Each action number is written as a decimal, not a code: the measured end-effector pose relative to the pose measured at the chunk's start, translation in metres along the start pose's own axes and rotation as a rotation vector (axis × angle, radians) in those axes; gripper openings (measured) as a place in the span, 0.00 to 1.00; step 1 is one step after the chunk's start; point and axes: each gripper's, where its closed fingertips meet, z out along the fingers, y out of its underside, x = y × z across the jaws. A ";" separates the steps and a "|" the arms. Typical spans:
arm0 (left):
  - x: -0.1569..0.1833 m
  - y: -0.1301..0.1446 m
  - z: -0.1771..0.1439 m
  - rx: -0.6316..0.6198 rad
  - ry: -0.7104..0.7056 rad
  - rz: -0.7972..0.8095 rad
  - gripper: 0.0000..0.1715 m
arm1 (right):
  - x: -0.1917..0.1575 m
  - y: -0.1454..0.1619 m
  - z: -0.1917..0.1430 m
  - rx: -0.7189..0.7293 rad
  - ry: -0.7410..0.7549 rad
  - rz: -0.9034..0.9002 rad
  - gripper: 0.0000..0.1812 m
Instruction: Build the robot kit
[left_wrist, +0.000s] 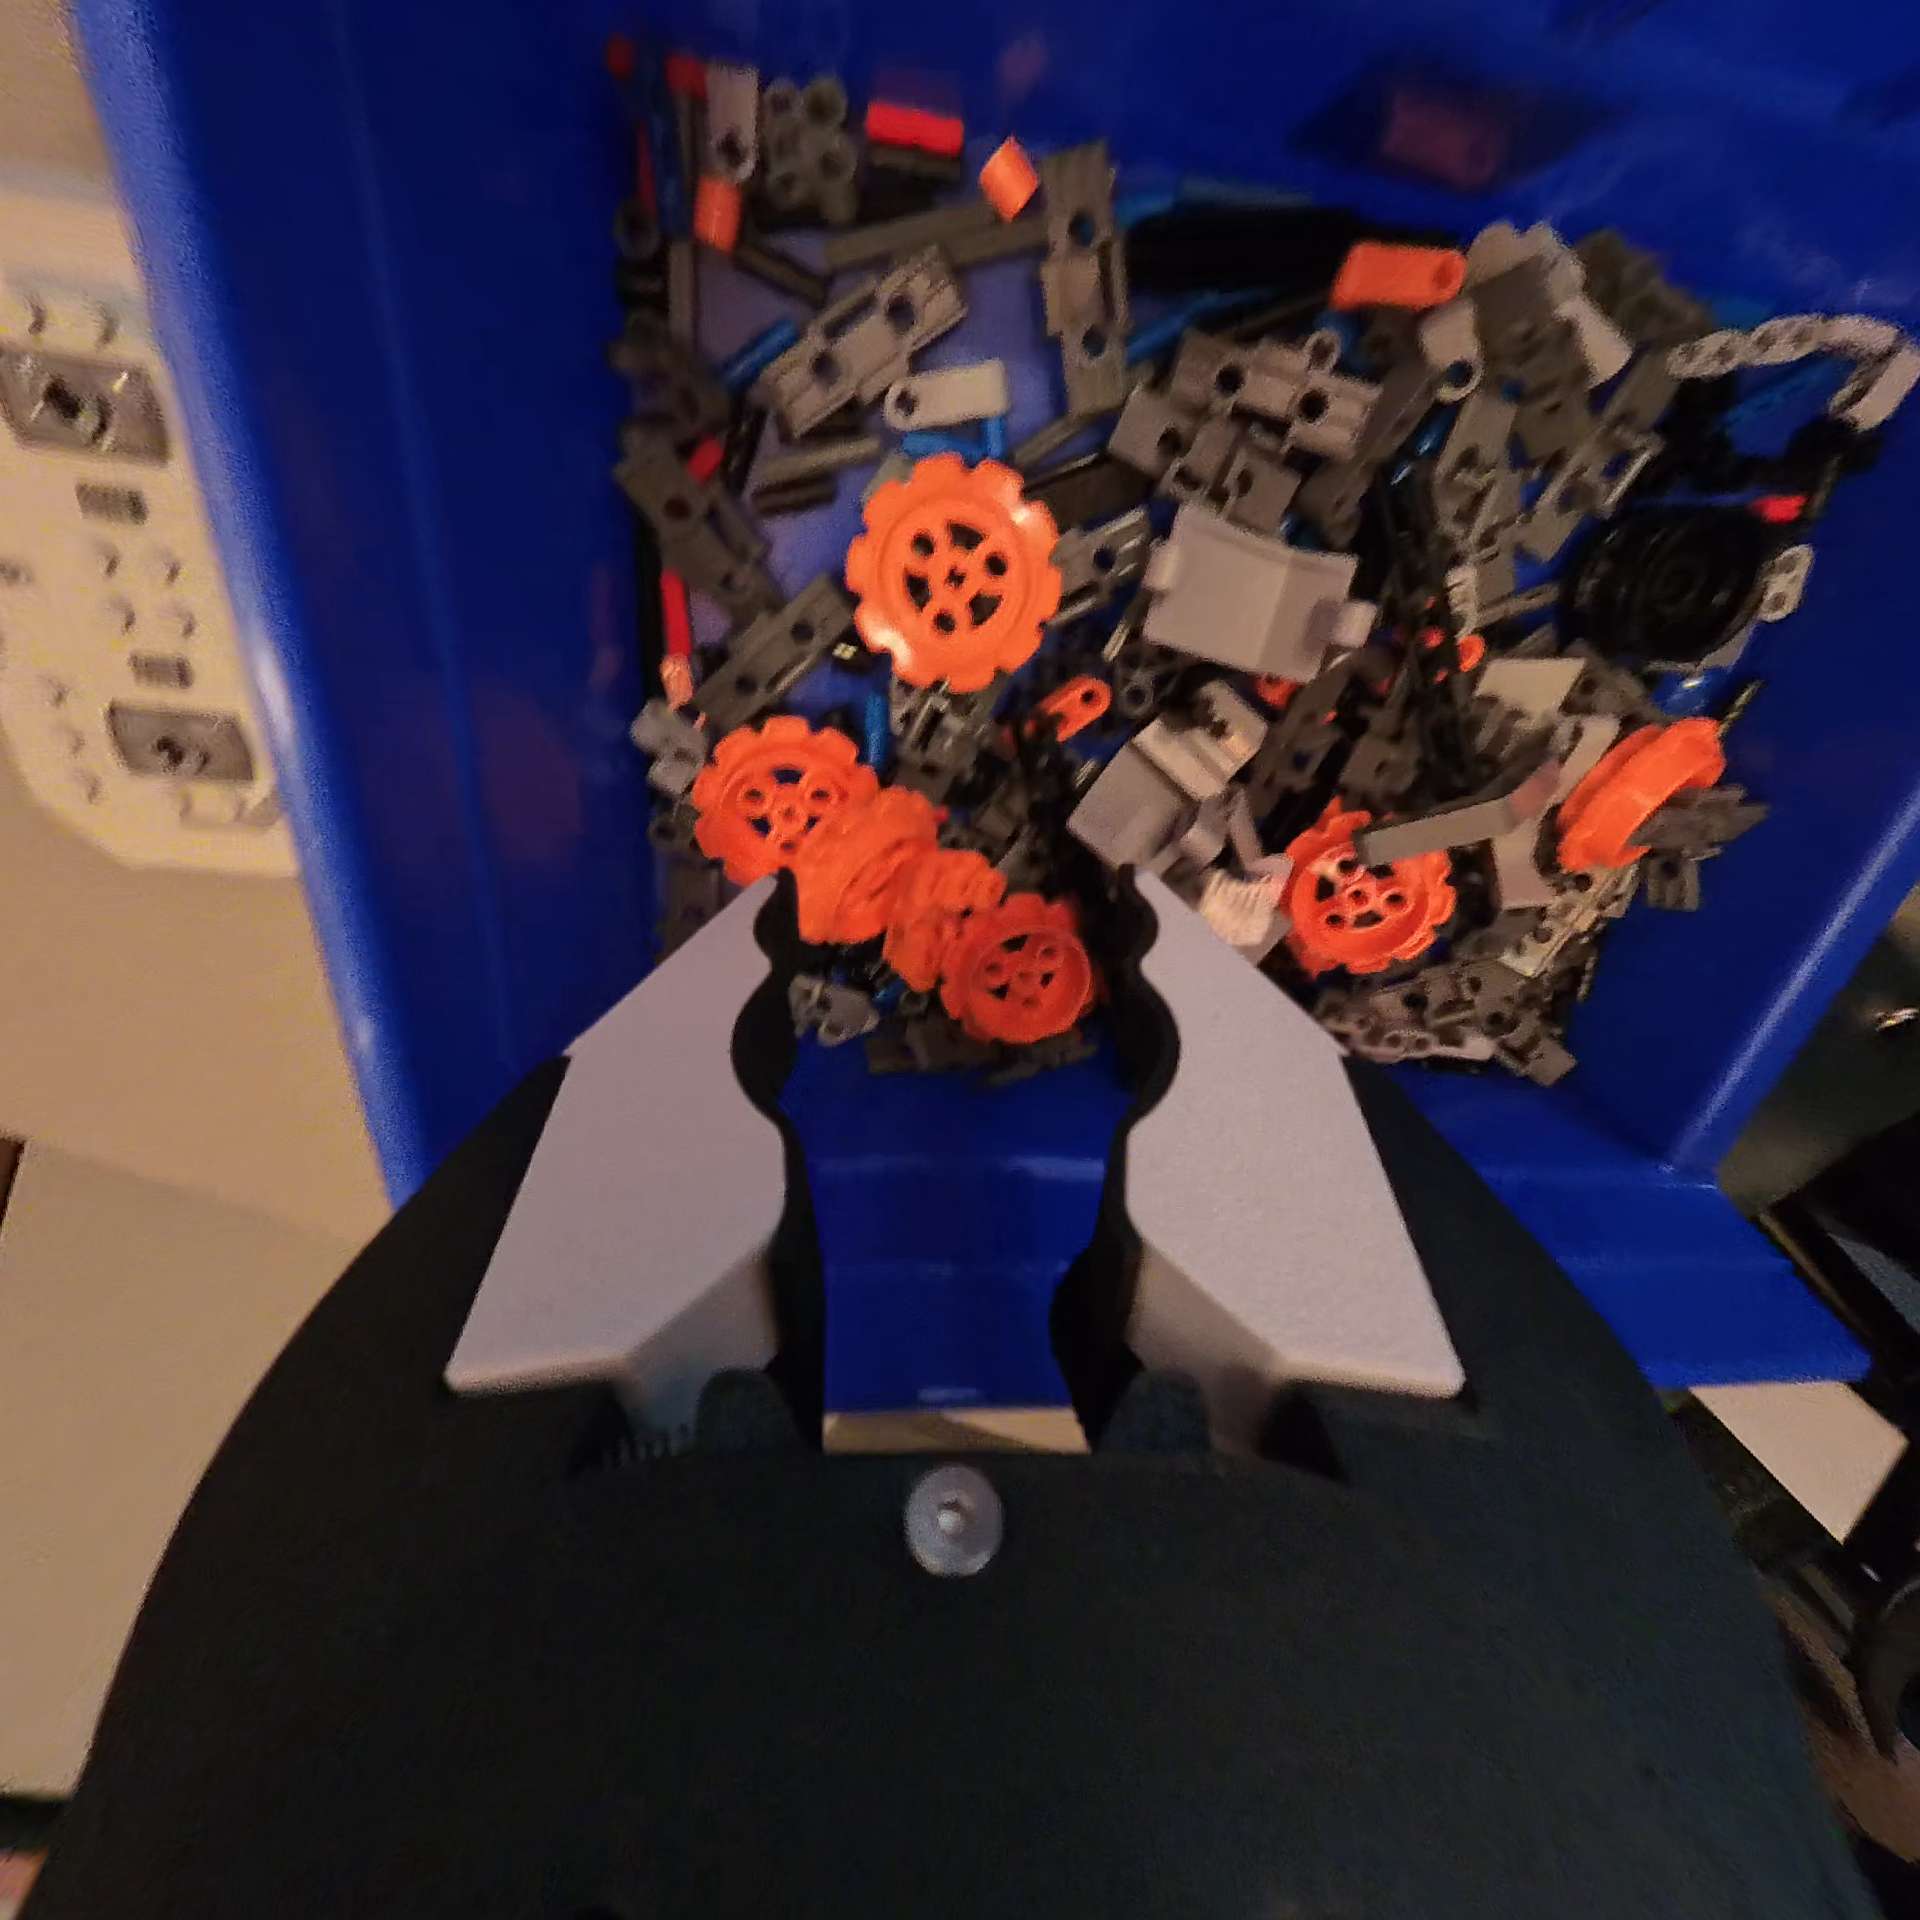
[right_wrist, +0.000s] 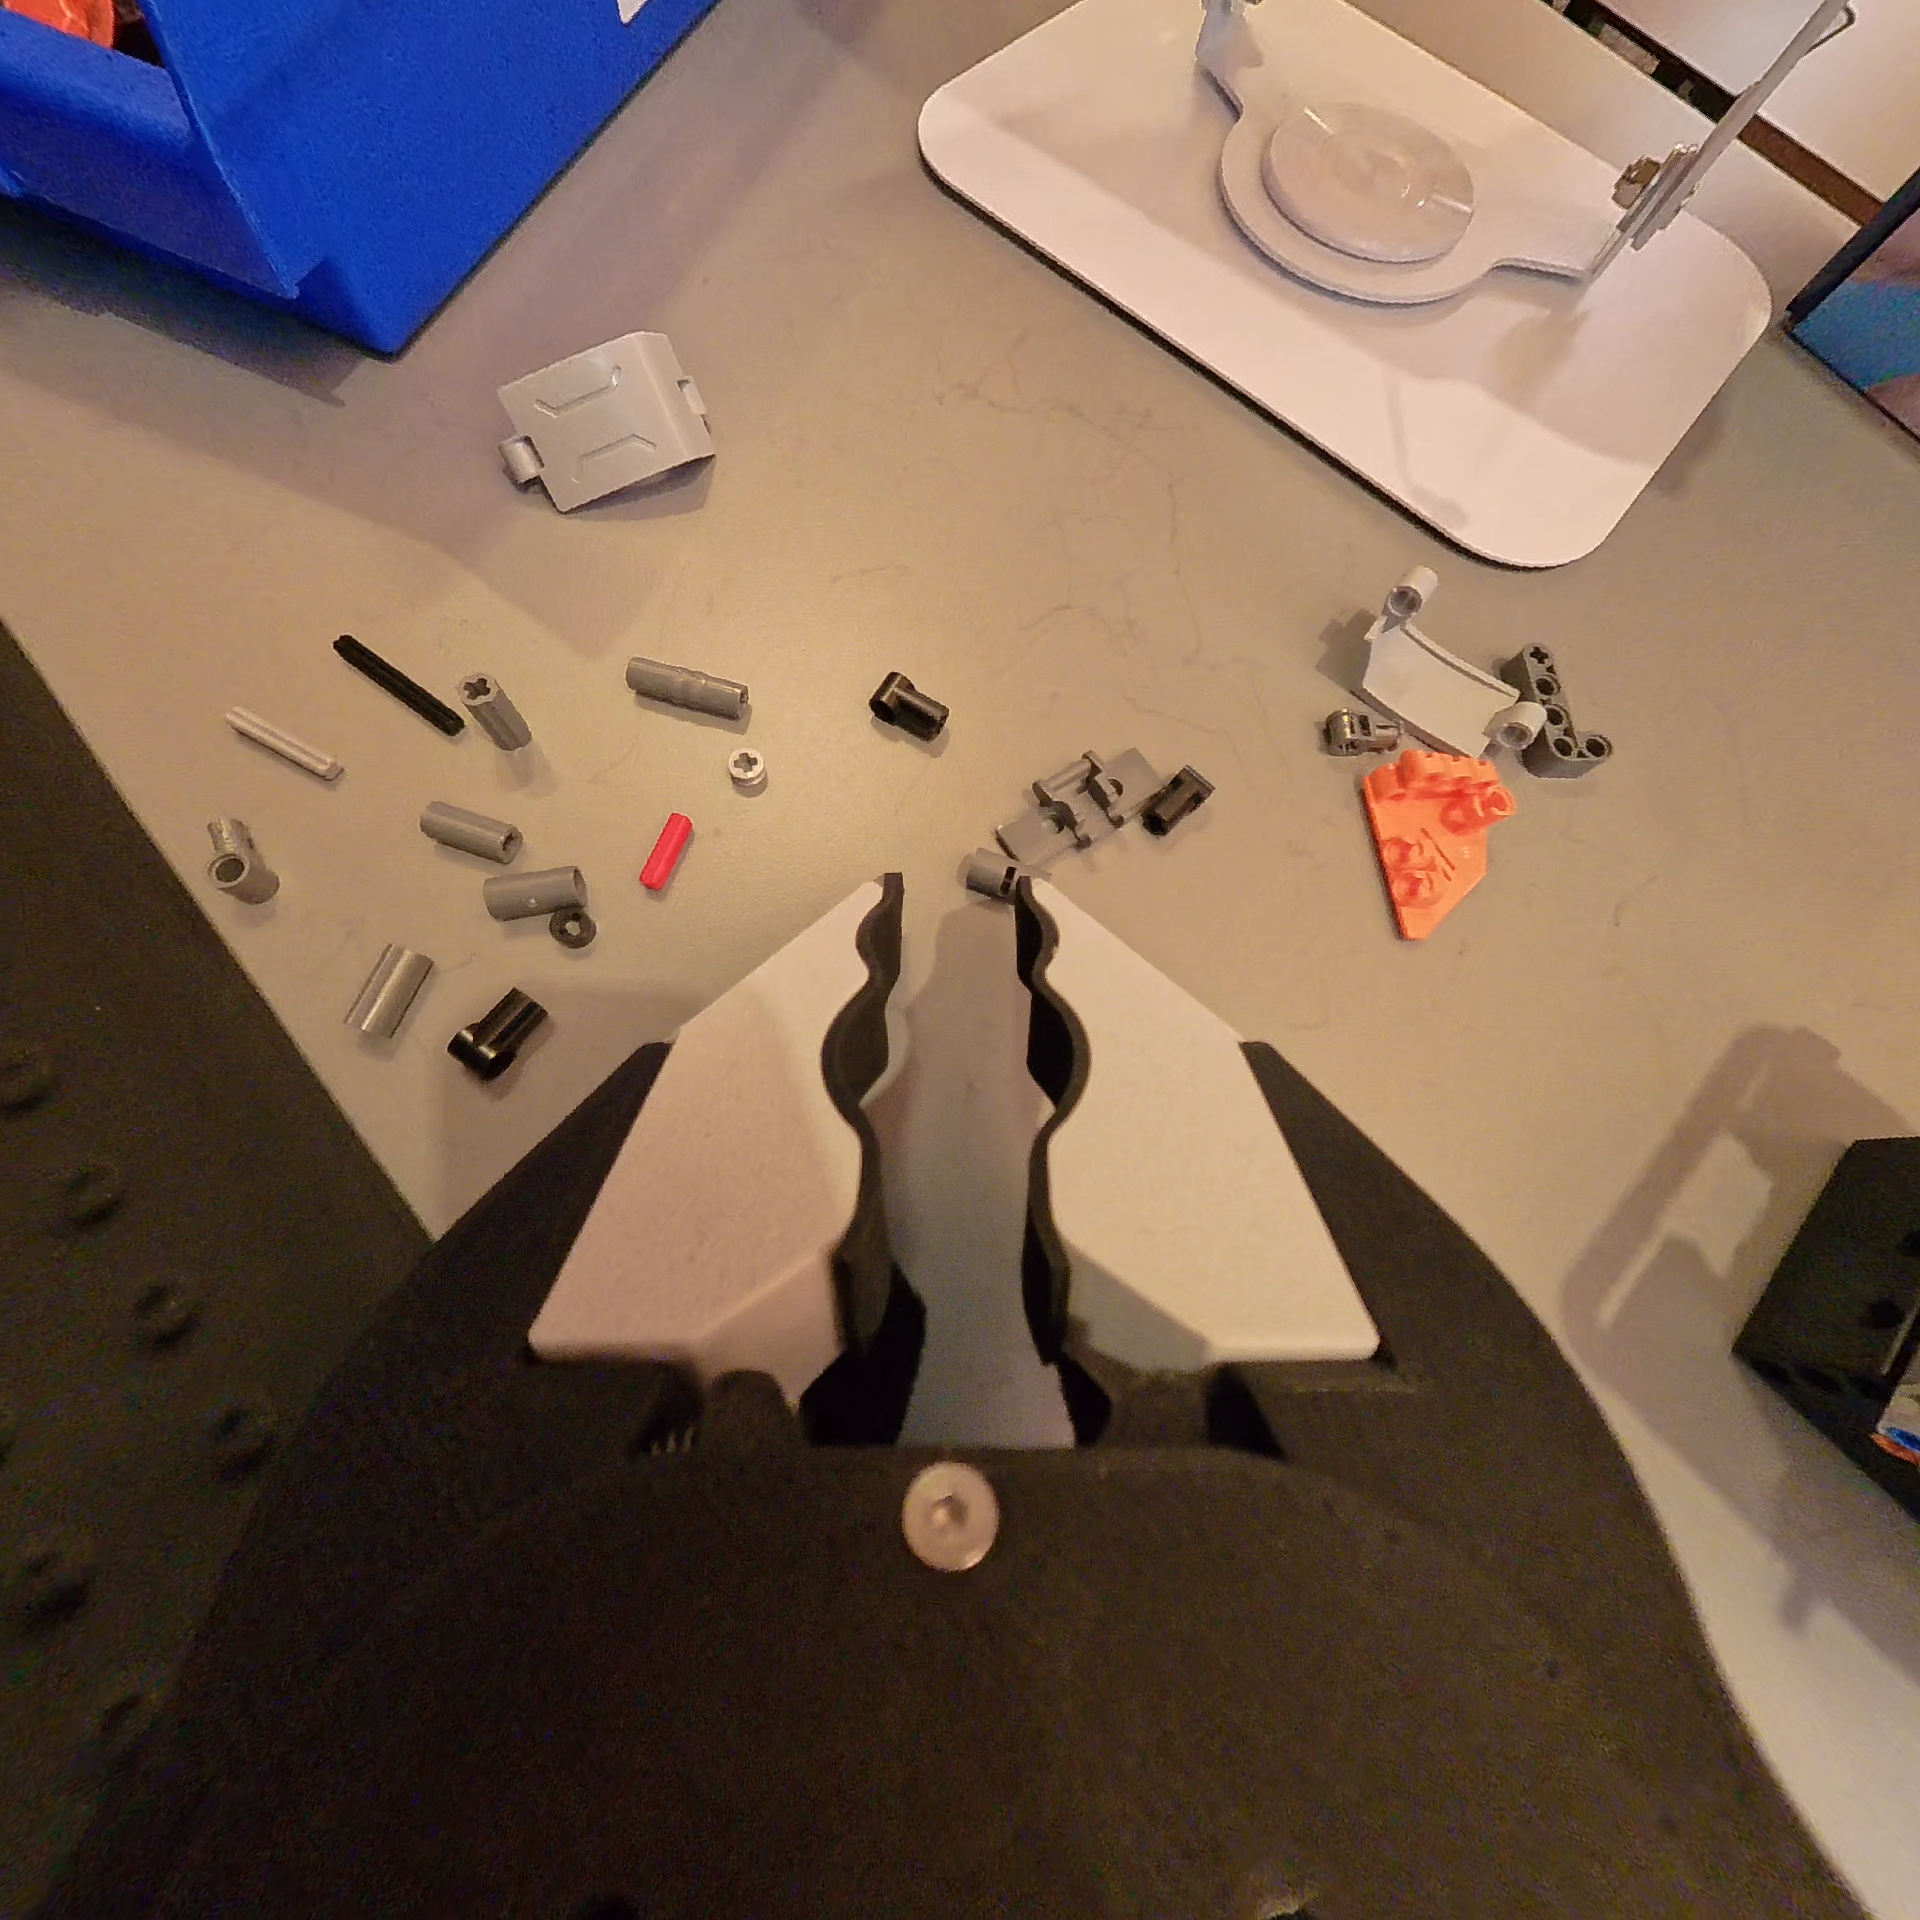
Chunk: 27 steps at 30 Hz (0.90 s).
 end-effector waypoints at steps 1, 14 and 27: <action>-0.006 0.006 -0.002 -0.020 -0.032 -0.018 0.36 | 0.000 0.000 0.000 -0.001 0.000 0.000 0.10; -0.015 0.021 0.029 -0.217 -0.041 -0.016 0.27 | 0.000 0.000 0.000 -0.003 0.001 -0.004 0.10; -0.005 -0.035 0.013 0.022 0.048 0.069 0.18 | -0.001 0.000 0.000 -0.003 -0.002 -0.008 0.10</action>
